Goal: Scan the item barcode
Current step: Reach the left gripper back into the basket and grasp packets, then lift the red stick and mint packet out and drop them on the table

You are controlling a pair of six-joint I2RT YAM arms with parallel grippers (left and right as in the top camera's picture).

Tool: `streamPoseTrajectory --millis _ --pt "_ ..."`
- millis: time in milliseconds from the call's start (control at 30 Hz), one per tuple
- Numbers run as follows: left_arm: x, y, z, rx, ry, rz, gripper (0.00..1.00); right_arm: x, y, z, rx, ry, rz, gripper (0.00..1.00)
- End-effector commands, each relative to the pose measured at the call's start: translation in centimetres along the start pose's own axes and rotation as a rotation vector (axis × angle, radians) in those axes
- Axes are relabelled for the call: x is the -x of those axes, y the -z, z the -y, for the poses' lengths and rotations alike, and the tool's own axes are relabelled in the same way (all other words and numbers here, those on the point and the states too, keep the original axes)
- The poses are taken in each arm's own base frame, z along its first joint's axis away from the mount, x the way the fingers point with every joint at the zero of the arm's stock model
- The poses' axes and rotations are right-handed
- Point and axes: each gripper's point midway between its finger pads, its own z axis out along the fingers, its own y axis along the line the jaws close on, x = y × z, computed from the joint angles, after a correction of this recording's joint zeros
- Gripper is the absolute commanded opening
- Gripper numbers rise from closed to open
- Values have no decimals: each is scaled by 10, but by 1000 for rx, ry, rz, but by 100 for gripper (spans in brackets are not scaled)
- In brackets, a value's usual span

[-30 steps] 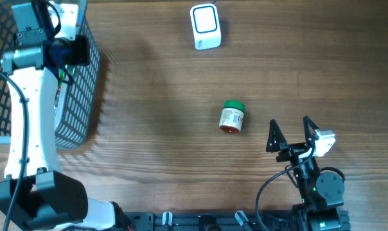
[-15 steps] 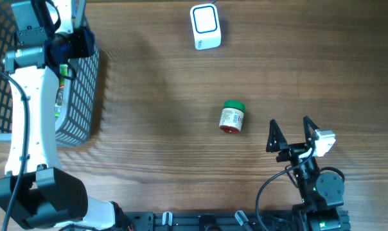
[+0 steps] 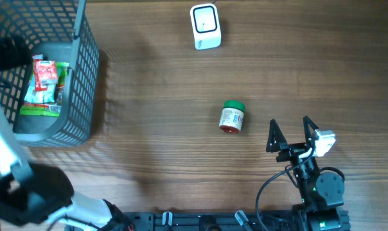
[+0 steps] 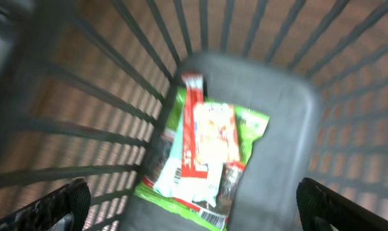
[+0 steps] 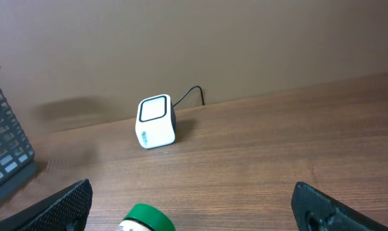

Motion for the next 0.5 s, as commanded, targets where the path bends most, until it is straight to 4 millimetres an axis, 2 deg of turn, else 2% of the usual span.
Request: streamPoseTrajectory --millis 0,200,333,467 --pt "-30 -57 8 -72 -88 -140 100 3 0 2 -12 3 13 100" --pt "-75 -139 15 -138 -76 -305 100 3 0 2 -12 2 13 100" --pt "-97 -169 20 -173 -80 -364 100 3 0 2 -12 3 13 100" --pt "-113 -185 23 -188 -74 -412 98 3 0 2 -12 3 13 100"
